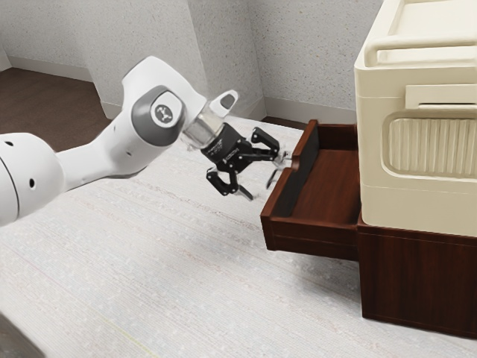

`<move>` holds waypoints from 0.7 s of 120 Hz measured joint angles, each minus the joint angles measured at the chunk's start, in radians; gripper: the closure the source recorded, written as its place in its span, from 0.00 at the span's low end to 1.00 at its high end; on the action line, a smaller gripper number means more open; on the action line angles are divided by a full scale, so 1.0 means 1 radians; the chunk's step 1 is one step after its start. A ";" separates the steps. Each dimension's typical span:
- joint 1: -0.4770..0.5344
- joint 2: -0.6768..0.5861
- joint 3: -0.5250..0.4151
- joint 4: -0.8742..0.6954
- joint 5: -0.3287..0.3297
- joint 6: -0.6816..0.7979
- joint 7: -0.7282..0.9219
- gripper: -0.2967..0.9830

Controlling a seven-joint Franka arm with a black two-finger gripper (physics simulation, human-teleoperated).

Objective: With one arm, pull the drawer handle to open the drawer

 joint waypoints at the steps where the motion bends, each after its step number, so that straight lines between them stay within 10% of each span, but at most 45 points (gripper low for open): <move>1: 0.006 0.000 -0.005 0.000 0.001 0.000 0.000 0.23; 84: 0.270 0.028 -0.268 -0.022 0.151 0.000 0.014 0.23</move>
